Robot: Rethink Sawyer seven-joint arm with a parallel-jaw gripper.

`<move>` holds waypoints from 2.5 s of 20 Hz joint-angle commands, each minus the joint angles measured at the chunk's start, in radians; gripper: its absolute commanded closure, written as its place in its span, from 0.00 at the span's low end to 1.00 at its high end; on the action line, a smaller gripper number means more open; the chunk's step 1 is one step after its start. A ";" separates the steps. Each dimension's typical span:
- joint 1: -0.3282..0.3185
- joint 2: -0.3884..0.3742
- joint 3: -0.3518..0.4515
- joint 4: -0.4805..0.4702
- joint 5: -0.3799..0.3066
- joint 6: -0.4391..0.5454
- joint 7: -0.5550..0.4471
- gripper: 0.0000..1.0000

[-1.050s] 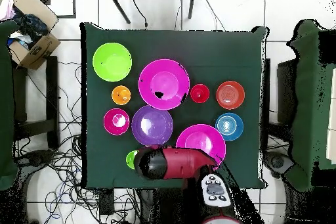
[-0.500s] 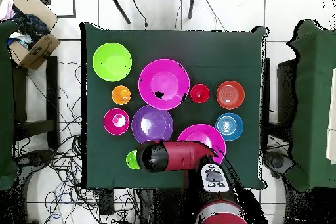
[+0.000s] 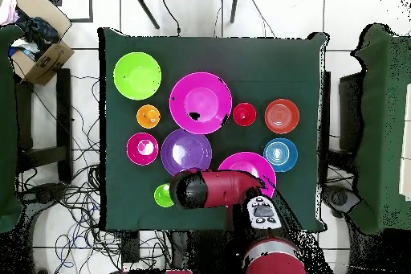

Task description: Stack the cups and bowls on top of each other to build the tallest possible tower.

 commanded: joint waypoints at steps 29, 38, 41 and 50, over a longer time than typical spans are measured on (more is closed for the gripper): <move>-0.168 0.117 0.256 -0.087 -0.103 -0.115 0.050 0.00; -0.183 0.072 0.286 -0.067 -0.089 -0.072 0.051 0.00; -0.181 0.061 0.291 -0.069 -0.084 -0.058 0.052 0.00; -0.162 0.080 0.262 -0.074 -0.101 -0.093 0.073 0.00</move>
